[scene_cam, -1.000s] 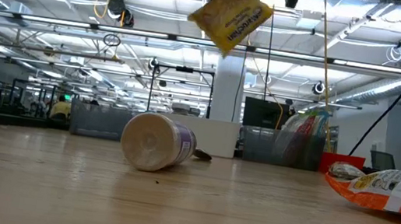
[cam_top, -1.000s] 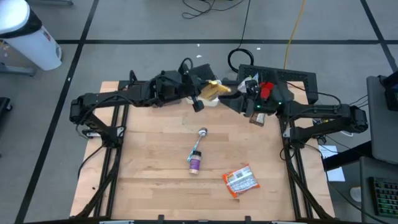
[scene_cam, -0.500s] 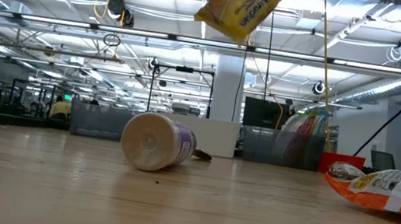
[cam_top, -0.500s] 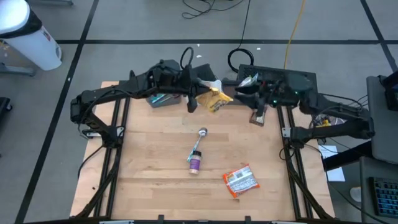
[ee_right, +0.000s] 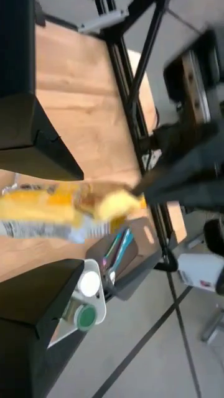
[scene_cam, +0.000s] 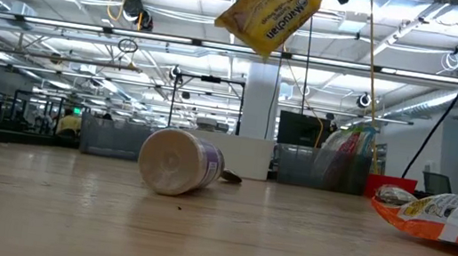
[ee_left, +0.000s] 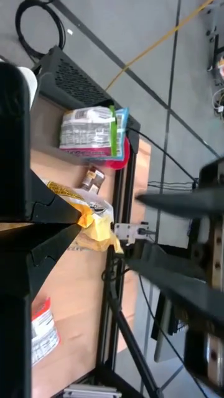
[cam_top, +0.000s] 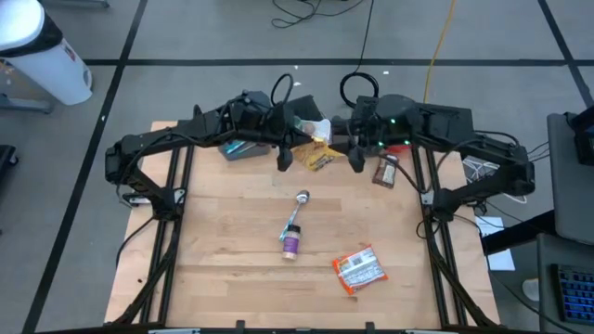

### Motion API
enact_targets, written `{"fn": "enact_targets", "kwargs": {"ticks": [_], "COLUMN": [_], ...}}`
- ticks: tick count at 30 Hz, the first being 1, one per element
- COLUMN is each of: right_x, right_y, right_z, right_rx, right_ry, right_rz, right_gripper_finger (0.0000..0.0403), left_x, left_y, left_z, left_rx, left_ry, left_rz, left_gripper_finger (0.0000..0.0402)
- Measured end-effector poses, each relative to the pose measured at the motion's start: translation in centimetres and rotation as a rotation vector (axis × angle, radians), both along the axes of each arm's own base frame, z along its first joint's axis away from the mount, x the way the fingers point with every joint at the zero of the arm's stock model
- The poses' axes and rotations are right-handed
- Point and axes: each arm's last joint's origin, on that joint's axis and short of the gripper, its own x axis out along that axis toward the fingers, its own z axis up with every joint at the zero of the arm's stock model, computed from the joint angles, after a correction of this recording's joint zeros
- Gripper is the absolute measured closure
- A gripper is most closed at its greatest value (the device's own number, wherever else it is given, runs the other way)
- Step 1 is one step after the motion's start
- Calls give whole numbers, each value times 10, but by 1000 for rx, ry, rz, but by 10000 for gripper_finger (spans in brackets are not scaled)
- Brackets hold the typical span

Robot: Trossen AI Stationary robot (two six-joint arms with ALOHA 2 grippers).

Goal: Pick & Place Food Item
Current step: Put the yellow noodle pack into the right black bin

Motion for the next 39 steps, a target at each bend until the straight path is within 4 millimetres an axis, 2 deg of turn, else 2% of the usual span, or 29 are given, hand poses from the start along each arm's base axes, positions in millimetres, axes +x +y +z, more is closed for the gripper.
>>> {"fn": "enact_targets", "kwargs": {"ticks": [8, 15, 19, 27, 39], "right_x": [9, 11, 11, 10, 9], "right_y": [-11, -11, -9, -9, -9], "right_z": [-9, -12, -13, -15, -16], "right_rx": [66, 94, 142, 155, 158], "right_ry": [25, 41, 36, 55, 65], "right_rz": [0, -9, 47, 49, 49], "right_gripper_finger": [191, 200, 212, 248, 325], "left_x": [2, 2, 2, 2, 3], "left_y": [-7, -7, -7, -7, -8], "left_z": [0, -1, -1, 0, 3], "left_rx": [-4, -13, -14, -13, -15], "left_ry": [3, 6, 8, 2, -39], "left_rz": [-18, -14, -14, -14, -38], "left_gripper_finger": [401, 401, 401, 401, 401]}}
